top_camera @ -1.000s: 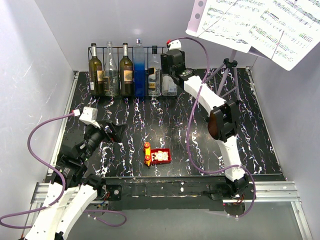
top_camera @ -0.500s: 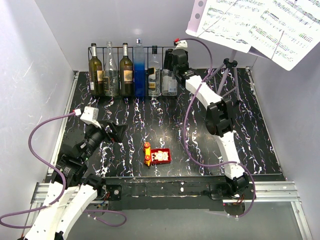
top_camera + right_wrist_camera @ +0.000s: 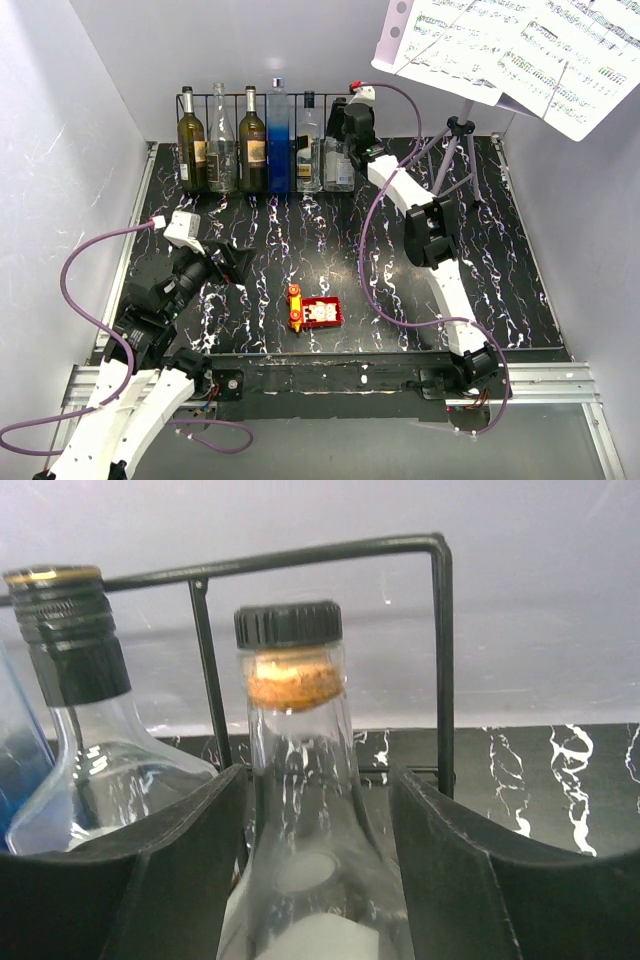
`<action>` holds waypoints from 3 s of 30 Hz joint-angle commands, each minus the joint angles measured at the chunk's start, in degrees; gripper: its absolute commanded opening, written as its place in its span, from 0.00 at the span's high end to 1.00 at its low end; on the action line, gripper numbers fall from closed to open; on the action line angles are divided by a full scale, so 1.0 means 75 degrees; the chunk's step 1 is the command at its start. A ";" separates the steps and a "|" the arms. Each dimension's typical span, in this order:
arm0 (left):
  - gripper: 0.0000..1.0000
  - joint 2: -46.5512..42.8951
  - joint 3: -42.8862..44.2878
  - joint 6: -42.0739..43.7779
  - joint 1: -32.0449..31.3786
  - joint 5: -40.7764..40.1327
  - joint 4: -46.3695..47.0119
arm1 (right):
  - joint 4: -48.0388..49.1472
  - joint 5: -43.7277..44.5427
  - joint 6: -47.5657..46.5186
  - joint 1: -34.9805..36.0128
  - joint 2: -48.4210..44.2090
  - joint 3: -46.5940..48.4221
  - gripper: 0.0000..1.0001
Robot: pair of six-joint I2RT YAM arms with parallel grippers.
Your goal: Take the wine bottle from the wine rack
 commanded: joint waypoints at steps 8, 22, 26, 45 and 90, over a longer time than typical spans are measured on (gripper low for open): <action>0.02 0.0155 -0.0009 -0.0002 0.0030 -0.0168 -0.0176 | 0.1303 -0.0129 -0.0303 -0.0073 0.0191 0.0357 0.81; 0.02 0.0144 -0.0009 0.0009 0.0030 -0.0262 -0.0106 | 0.2745 -0.0832 -0.1253 -0.0015 -0.1694 -0.1529 0.99; 0.02 0.0109 -0.0009 0.0021 0.0030 -0.0262 -0.0105 | 0.3331 -0.0984 -0.1405 0.0032 -0.2316 -0.2431 0.99; 0.02 0.0062 -0.0021 0.0021 0.0030 -0.0063 -0.0070 | 0.5382 -0.1020 -0.2366 0.0711 -0.5023 -0.6380 0.99; 0.02 -0.0149 -0.0033 0.0044 0.0030 -0.0204 -0.0094 | 0.2465 0.3270 -0.2367 -0.1115 -1.3860 -1.4046 0.99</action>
